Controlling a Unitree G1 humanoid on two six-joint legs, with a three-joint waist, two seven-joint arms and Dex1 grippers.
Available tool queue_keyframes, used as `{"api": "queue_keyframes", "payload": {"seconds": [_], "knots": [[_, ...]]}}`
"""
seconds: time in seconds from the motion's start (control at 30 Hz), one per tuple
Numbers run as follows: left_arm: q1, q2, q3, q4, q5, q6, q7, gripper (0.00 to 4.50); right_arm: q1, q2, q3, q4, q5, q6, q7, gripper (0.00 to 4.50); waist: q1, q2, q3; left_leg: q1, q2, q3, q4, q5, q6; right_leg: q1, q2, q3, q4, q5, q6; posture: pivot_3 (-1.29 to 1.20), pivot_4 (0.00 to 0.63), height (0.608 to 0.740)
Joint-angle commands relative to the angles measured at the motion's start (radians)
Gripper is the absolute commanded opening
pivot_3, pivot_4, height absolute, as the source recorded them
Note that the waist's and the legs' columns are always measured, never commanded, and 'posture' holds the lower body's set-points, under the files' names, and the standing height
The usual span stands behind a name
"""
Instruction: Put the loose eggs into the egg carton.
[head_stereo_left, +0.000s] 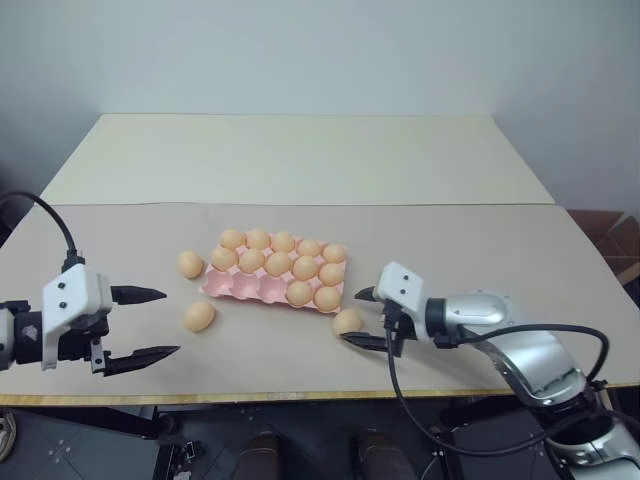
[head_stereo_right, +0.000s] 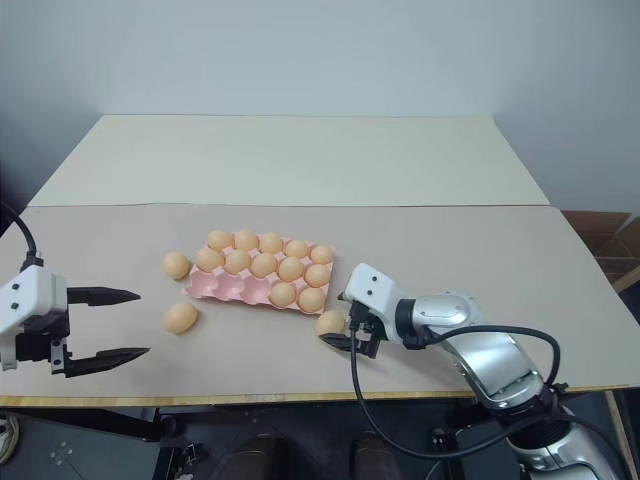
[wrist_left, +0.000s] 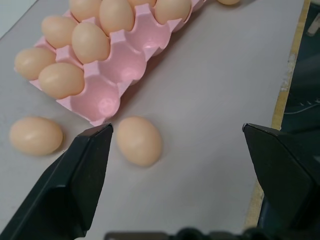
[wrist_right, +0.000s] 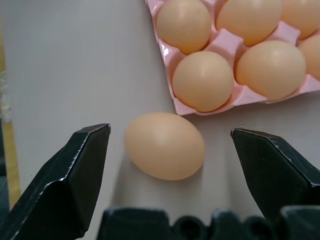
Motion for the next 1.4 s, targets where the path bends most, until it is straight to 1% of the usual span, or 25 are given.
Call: {"api": "queue_keyframes", "payload": {"seconds": [0.03,0.3,0.33,0.37,0.43,0.47,0.5,0.6,0.7,0.9,1.0,1.07,1.17,1.27,1.4], "knots": [[0.014,-0.003,0.034,-0.033,-0.006,-0.002,0.008,4.5,-0.021,0.01,0.013,0.009,-0.025,-0.034,0.001,4.46,0.0,0.0,0.0,0.0,0.0,0.0,0.0,0.0,0.0,0.0,0.0,0.0,0.0,0.0,0.0,0.0,0.15,0.74],[0.039,-0.011,0.044,-0.043,-0.003,-0.004,0.022,4.5,-0.029,0.027,0.033,0.055,-0.039,-0.057,0.037,4.46,0.0,0.0,0.0,0.0,0.0,0.0,0.0,0.0,0.0,0.0,0.0,0.0,0.0,0.0,0.0,0.0,0.15,0.74],[0.04,-0.011,0.043,-0.039,-0.002,-0.007,0.022,4.5,-0.024,0.027,0.035,0.056,-0.044,-0.068,0.041,4.09,0.0,0.0,0.0,0.0,0.0,0.0,0.0,0.0,0.0,0.0,0.0,0.0,0.0,0.0,0.0,0.0,0.15,0.74],[0.041,-0.011,0.042,-0.037,0.0,-0.01,0.022,4.5,-0.019,0.029,0.034,0.055,-0.045,-0.07,0.041,3.91,0.0,0.0,0.0,0.0,0.0,0.0,0.0,0.0,0.0,0.0,0.0,0.0,0.0,0.0,0.0,0.0,0.15,0.74],[0.043,-0.011,0.041,-0.036,0.002,-0.013,0.023,4.5,-0.012,0.028,0.034,0.048,-0.049,-0.066,0.038,3.35,0.0,0.0,0.0,0.0,0.0,0.0,0.0,0.0,0.0,0.0,0.0,0.0,0.0,0.0,0.0,0.0,0.15,0.74],[0.042,-0.01,0.04,-0.034,0.003,-0.014,0.023,4.5,-0.01,0.028,0.034,0.046,-0.05,-0.065,0.038,2.92,0.0,0.0,0.0,0.0,0.0,0.0,0.0,0.0,0.0,0.0,0.0,0.0,0.0,0.0,0.0,0.0,0.15,0.74],[0.041,-0.01,0.039,-0.033,0.003,-0.015,0.024,4.5,-0.009,0.028,0.035,0.045,-0.052,-0.065,0.039,2.6,0.0,0.0,0.0,0.0,0.0,0.0,0.0,0.0,0.0,0.0,0.0,0.0,0.0,0.0,0.0,0.0,0.15,0.74],[0.039,-0.01,0.033,-0.03,0.007,-0.02,0.026,4.5,0.003,0.024,0.027,0.031,-0.062,-0.062,0.028,2.29,0.0,0.0,0.0,0.0,0.0,0.0,0.0,0.0,0.0,0.0,0.0,0.0,0.0,0.0,0.0,0.0,0.15,0.74],[0.04,-0.01,0.03,-0.029,0.011,-0.022,0.029,4.5,0.018,-0.008,0.012,-0.001,-0.059,-0.051,0.04,2.29,0.0,0.0,0.0,0.0,0.0,0.0,0.0,0.0,0.0,0.0,0.0,0.0,0.0,0.0,0.0,0.0,0.15,0.74],[0.052,-0.013,0.044,-0.027,0.018,-0.025,0.032,4.5,0.049,-0.132,-0.058,-0.088,-0.047,-0.072,0.091,2.29,0.002,0.0,0.0,0.0,-0.001,0.0,0.0,0.0,0.0,0.001,-0.001,0.0,-0.001,0.0,0.0,0.0,0.15,0.74],[0.057,-0.017,0.049,-0.028,0.02,-0.026,0.033,4.5,-0.005,-0.15,-0.09,-0.124,-0.044,-0.073,0.094,2.29,-0.002,0.0,0.0,0.001,0.0,0.0,0.0,0.0,0.0,0.001,0.0,0.0,0.0,0.0,0.0,0.0,0.15,0.74],[0.061,-0.02,0.052,-0.028,0.022,-0.024,0.035,4.5,-0.059,-0.124,-0.087,-0.13,-0.057,-0.092,0.077,2.29,-0.009,0.0,0.0,0.001,0.001,0.0,0.0,0.0,0.0,0.0,0.001,0.001,0.001,0.0,0.0,0.0,0.15,0.74],[0.076,-0.022,0.053,-0.017,0.033,-0.023,0.032,4.5,-0.14,-0.059,-0.038,-0.109,-0.113,-0.2,0.052,2.29,-0.013,0.0,0.0,0.002,0.002,0.0,0.0,0.0,0.0,0.0,0.003,0.001,0.001,0.0,0.0,0.0,0.15,0.74],[0.098,-0.031,0.047,-0.013,0.046,-0.035,0.03,4.5,-0.213,0.03,0.033,-0.056,-0.168,-0.27,0.031,2.29,-0.014,0.0,0.0,0.001,0.002,0.0,0.0,0.0,0.0,0.0,0.003,0.001,0.0,0.0,0.0,0.0,0.15,0.74],[0.109,-0.046,0.051,-0.029,0.039,-0.028,0.04,4.5,-0.305,0.158,0.12,0.066,-0.252,-0.343,-0.01,2.29,-0.014,0.0,0.0,0.001,0.002,0.0,0.0,0.0,0.0,0.0,0.002,0.001,0.001,0.0,0.0,0.0,0.15,0.74]]}}
